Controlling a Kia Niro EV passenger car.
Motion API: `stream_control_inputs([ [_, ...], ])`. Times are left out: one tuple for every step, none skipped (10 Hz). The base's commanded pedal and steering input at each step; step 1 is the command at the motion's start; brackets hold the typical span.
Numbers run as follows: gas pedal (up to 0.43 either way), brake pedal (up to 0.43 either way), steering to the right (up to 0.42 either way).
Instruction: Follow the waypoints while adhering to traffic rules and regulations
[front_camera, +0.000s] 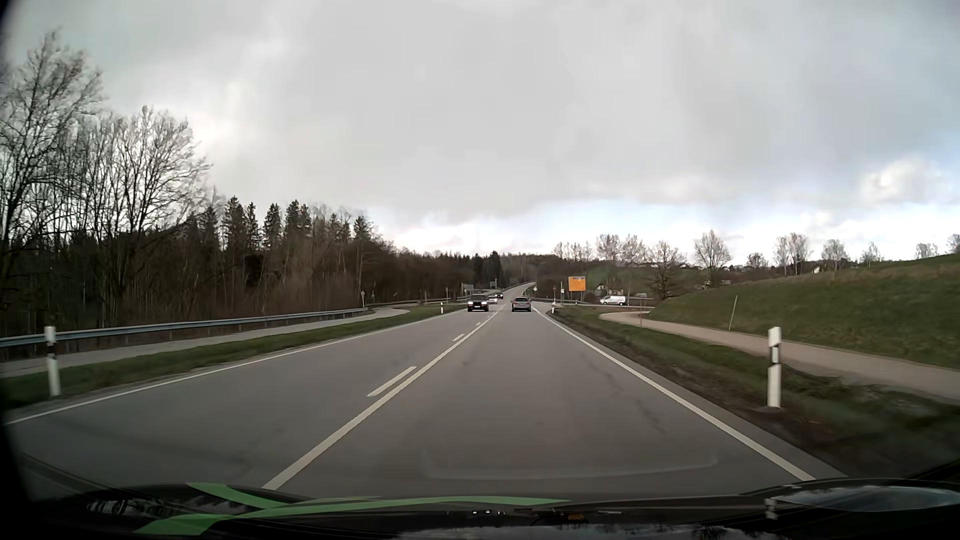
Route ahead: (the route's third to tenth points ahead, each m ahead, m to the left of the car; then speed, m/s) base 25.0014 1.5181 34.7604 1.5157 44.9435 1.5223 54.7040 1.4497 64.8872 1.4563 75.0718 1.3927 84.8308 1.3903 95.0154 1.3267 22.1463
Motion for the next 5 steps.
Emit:
stream_control_inputs([
  [0.098, 0.0, -0.003],
  [0.098, 0.0, -0.003],
  [0.098, 0.0, -0.003],
  [0.098, 0.0, -0.003],
  [0.098, 0.0, -0.003],
])
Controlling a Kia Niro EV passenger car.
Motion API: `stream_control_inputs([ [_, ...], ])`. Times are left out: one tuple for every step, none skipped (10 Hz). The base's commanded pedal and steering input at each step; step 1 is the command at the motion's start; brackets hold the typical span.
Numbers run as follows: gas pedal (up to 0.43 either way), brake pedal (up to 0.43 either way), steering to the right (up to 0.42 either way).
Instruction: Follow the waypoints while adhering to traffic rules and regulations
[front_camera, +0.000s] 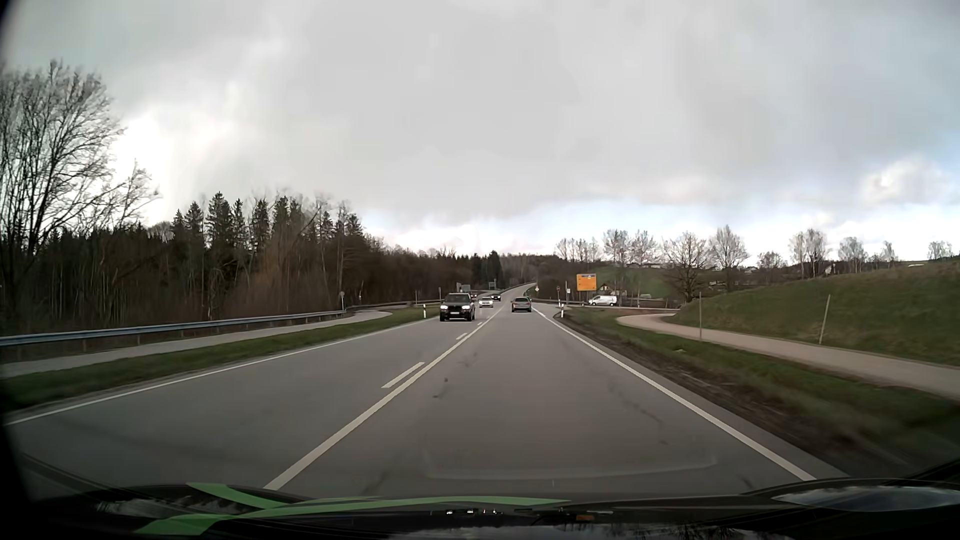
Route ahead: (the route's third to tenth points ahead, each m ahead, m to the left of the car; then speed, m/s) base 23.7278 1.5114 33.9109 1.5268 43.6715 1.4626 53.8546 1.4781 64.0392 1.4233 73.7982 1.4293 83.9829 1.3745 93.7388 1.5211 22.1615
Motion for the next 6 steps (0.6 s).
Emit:
stream_control_inputs([
  [0.098, 0.0, -0.003],
  [0.098, 0.0, -0.003],
  [0.098, 0.0, -0.003],
  [0.098, 0.0, -0.003],
  [0.098, 0.0, -0.003],
  [0.098, 0.0, -0.003],
])
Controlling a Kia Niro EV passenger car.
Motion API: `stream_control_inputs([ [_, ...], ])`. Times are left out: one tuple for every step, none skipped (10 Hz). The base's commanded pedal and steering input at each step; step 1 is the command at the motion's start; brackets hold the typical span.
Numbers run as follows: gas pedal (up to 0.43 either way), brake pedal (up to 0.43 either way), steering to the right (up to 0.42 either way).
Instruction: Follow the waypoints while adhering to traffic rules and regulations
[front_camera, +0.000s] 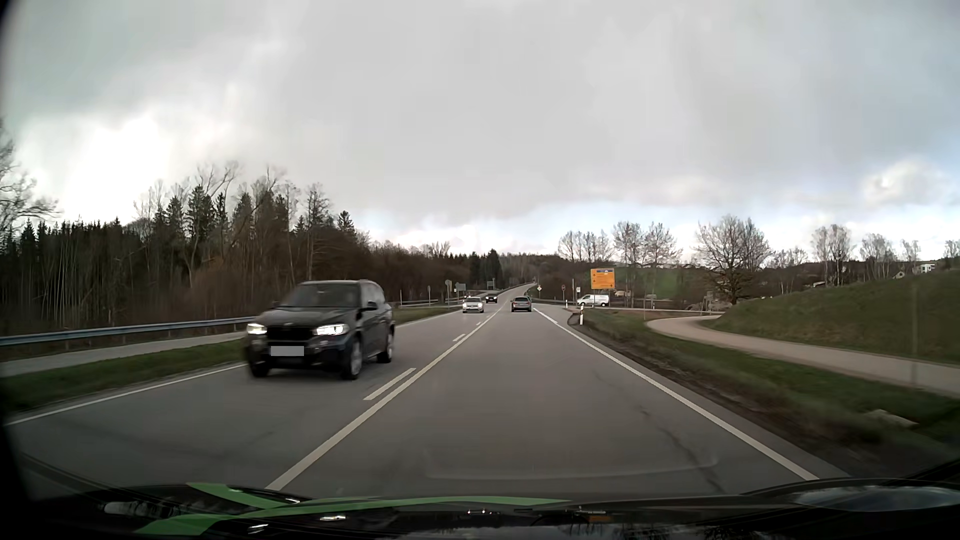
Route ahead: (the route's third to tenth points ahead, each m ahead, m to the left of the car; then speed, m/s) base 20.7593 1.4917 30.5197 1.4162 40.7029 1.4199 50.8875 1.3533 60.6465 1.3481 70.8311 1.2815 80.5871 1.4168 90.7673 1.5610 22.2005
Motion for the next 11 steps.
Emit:
stream_control_inputs([
  [0.098, 0.0, -0.003],
  [0.098, 0.0, -0.003],
  [0.098, 0.0, -0.003],
  [0.098, 0.0, -0.003],
  [0.098, 0.0, -0.003],
  [0.098, 0.0, -0.003],
  [0.098, 0.0, -0.003],
  [0.098, 0.0, -0.003],
  [0.098, 0.0, -0.003],
  [0.098, 0.0, -0.003],
  [0.098, 0.0, -0.003],
])
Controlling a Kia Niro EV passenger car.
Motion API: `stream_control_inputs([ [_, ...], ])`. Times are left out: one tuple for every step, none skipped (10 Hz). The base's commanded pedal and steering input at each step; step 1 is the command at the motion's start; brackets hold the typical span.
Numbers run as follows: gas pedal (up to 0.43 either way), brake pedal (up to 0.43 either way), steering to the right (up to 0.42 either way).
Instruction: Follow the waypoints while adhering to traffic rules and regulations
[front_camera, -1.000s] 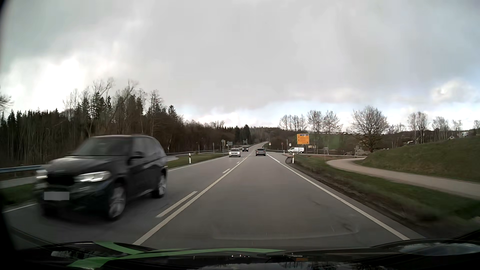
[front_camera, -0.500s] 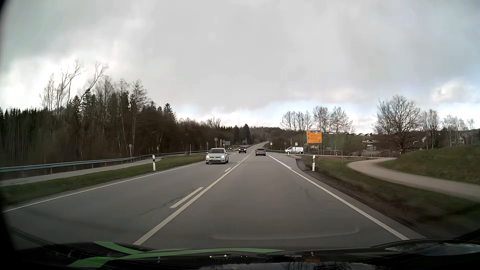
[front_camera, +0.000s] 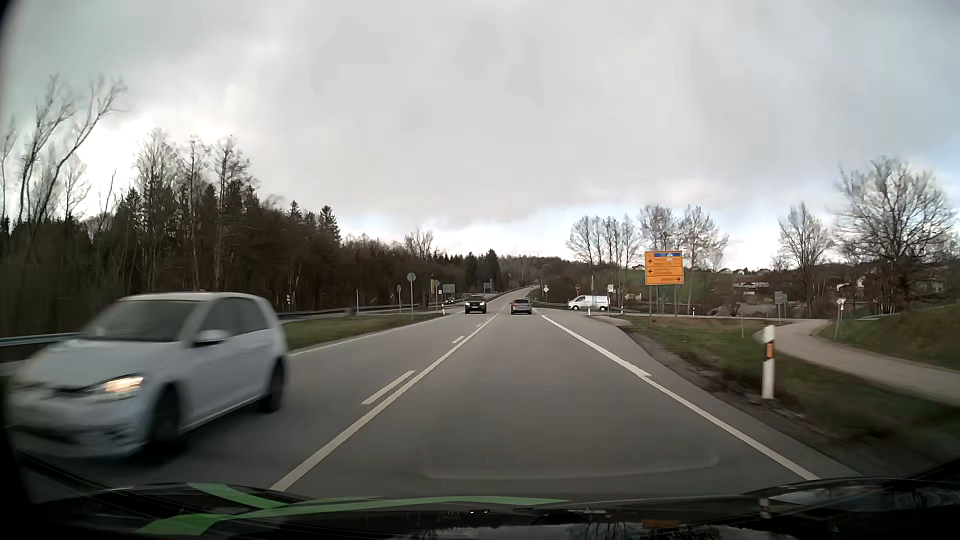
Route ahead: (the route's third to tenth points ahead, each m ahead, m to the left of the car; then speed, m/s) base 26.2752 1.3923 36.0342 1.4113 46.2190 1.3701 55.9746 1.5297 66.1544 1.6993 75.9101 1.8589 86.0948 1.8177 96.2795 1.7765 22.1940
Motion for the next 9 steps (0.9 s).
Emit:
stream_control_inputs([
  [0.098, 0.0, -0.003],
  [0.098, 0.0, -0.003],
  [0.098, 0.0, -0.003],
  [0.098, 0.0, -0.003],
  [0.098, 0.0, -0.003],
  [0.098, 0.0, -0.003],
  [0.098, 0.0, -0.003],
  [0.098, 0.0, -0.003],
  [0.098, 0.0, -0.003],
])
